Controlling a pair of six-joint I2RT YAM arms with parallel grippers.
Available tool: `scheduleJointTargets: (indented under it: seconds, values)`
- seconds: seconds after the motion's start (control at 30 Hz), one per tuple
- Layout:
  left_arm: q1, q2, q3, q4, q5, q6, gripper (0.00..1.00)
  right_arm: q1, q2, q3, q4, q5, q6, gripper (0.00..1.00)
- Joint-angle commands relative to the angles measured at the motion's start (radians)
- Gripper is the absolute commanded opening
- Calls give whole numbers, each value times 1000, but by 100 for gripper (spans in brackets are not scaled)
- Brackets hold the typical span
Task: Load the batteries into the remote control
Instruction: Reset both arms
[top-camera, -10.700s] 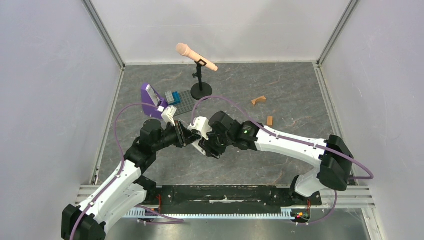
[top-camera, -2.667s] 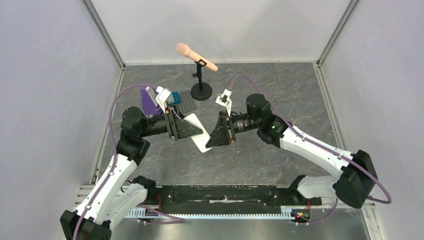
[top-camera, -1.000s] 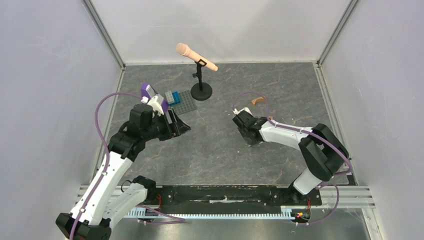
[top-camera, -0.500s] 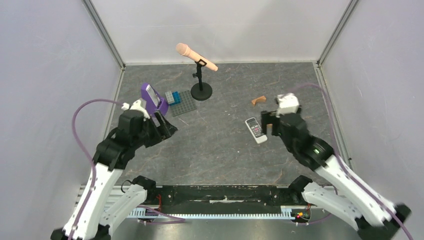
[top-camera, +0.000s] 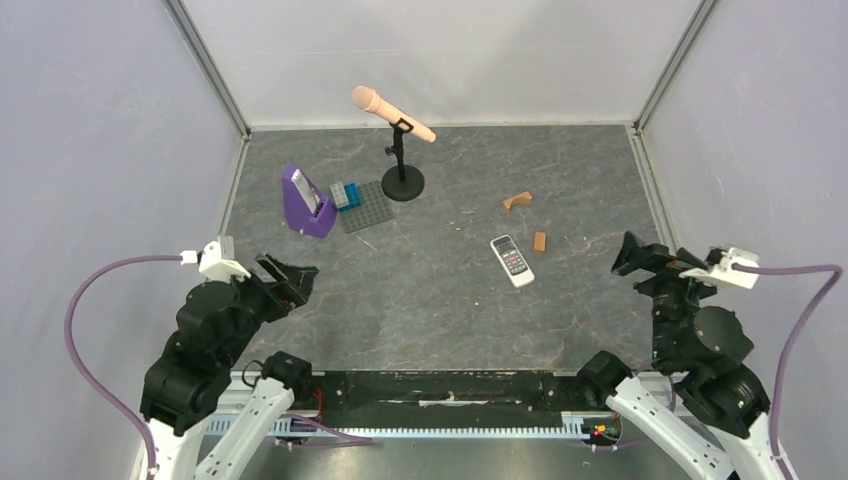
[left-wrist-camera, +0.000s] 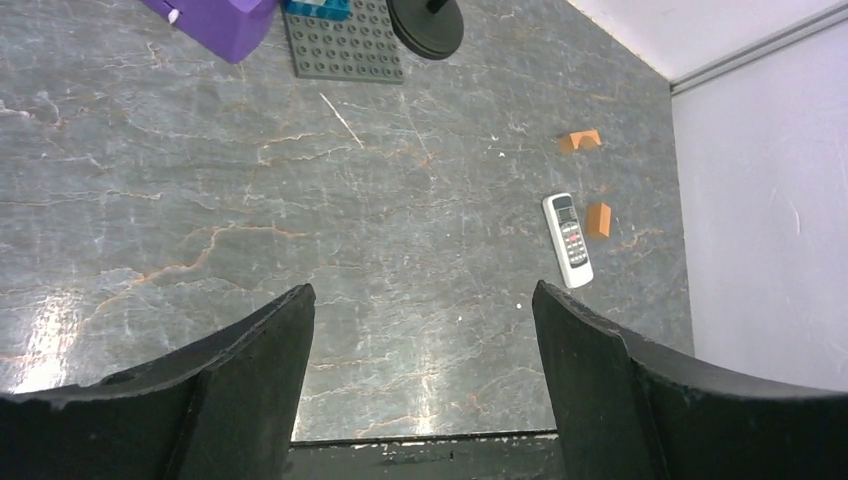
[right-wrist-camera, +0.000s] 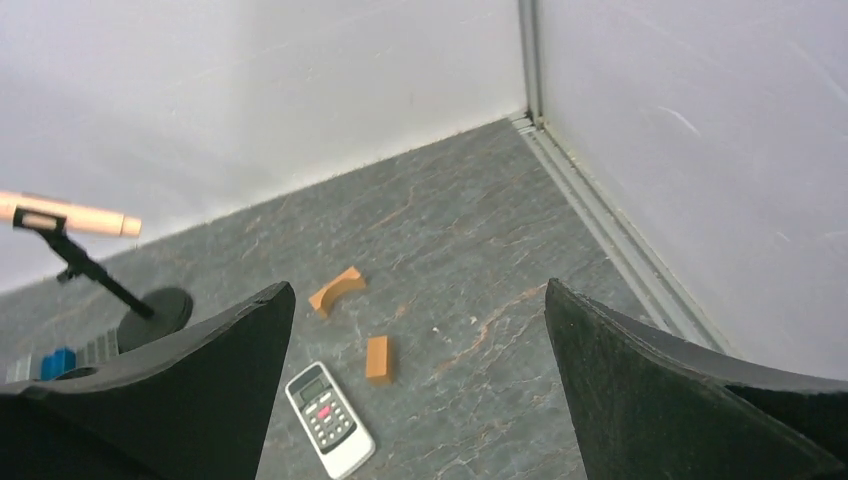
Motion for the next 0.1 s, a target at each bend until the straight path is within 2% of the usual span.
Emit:
scheduleJointTargets:
  seconds: [0.0,0.07]
  values:
    - [5,-14,24,-28,-27,-2,85,0,-7,49,-39,89,28,98]
    - [5,-18,27,-32,-28,-11,85,0,-2,55,-52,81,41,98]
